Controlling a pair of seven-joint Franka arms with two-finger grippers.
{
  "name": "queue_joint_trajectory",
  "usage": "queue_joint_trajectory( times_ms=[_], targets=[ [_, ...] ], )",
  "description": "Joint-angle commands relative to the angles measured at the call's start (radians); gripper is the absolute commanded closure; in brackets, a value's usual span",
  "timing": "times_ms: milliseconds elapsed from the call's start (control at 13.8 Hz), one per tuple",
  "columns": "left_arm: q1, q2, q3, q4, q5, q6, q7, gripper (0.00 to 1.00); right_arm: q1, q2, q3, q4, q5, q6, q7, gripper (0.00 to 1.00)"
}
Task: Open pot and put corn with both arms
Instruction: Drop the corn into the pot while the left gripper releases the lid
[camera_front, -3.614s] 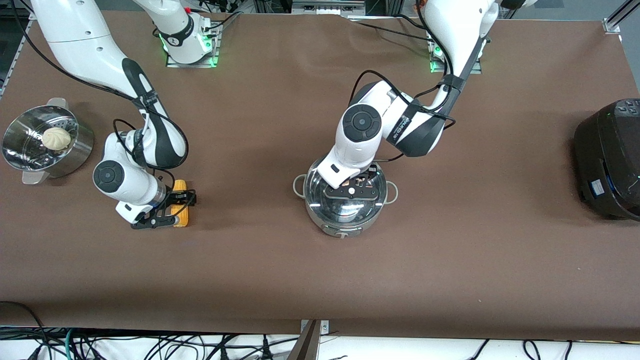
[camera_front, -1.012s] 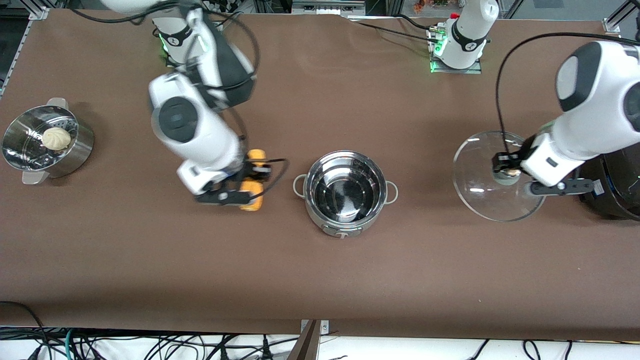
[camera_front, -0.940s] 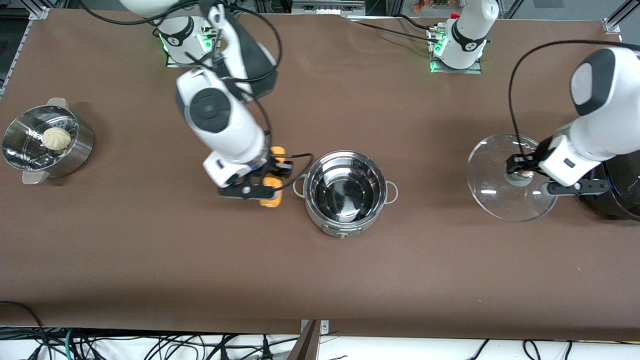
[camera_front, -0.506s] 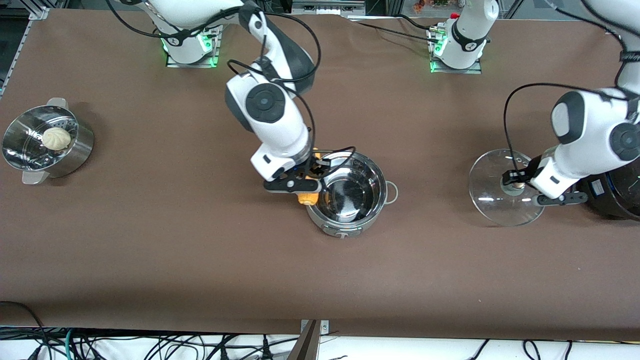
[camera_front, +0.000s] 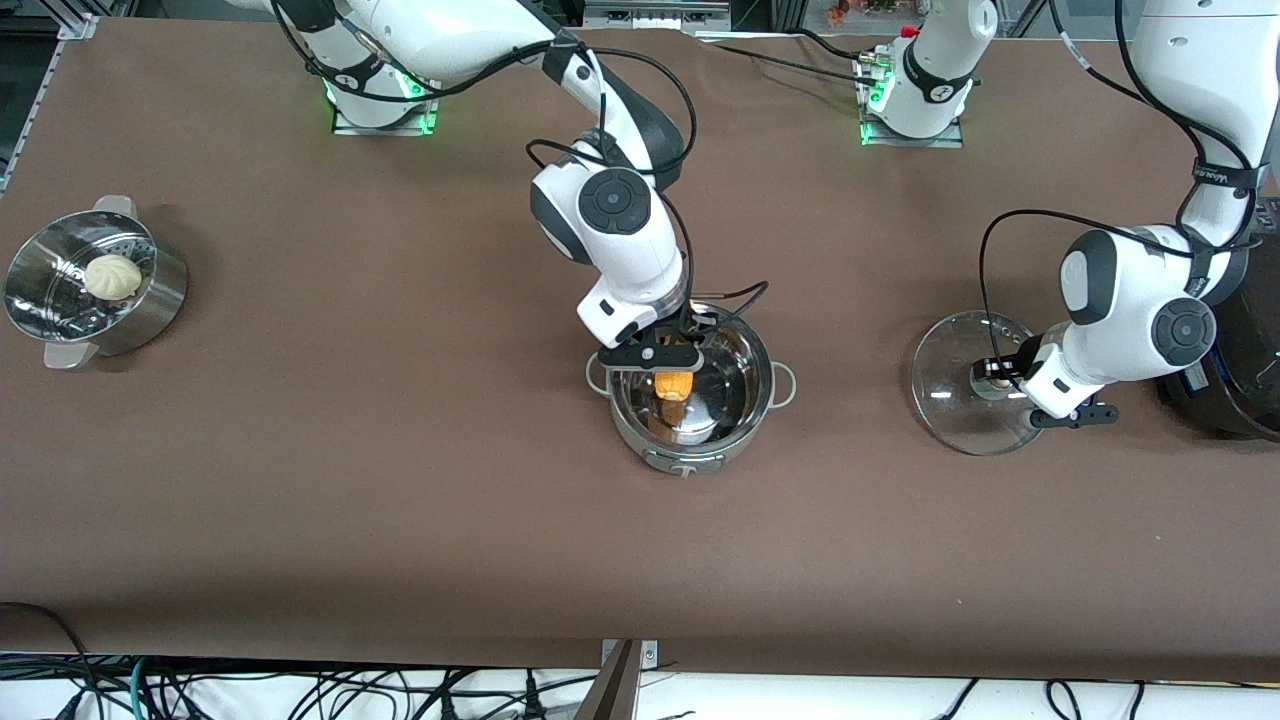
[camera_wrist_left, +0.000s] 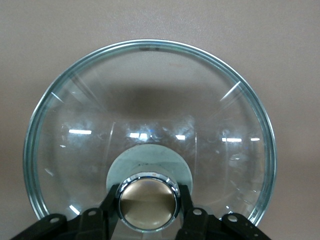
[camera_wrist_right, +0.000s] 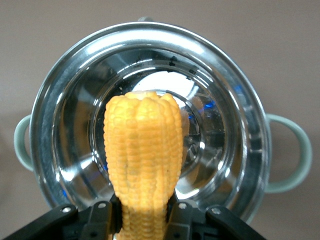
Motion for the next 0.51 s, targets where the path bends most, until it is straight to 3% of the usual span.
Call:
queue_joint_trajectory(
  times_ms=[0, 217, 289, 434],
  targets=[
    [0.006, -0.027, -0.007, 0.020, -0.008, -0.027, -0.006, 0.00, 0.008, 0.052, -0.007, 0.046, -0.016, 0.059, 0.018, 0.84],
    [0.005, -0.127, -0.008, 0.029, -0.008, -0.120, -0.009, 0.00, 0.001, 0.056, -0.008, 0.051, -0.016, 0.081, 0.011, 0.84],
    [0.005, -0.169, -0.008, 0.045, -0.008, -0.178, -0.008, 0.00, -0.002, 0.056, -0.008, 0.060, -0.016, 0.081, 0.011, 0.77],
    [0.006, -0.261, -0.008, 0.095, -0.008, -0.325, -0.011, 0.00, -0.001, 0.059, -0.008, 0.057, -0.018, 0.096, 0.014, 0.36]
  ],
)
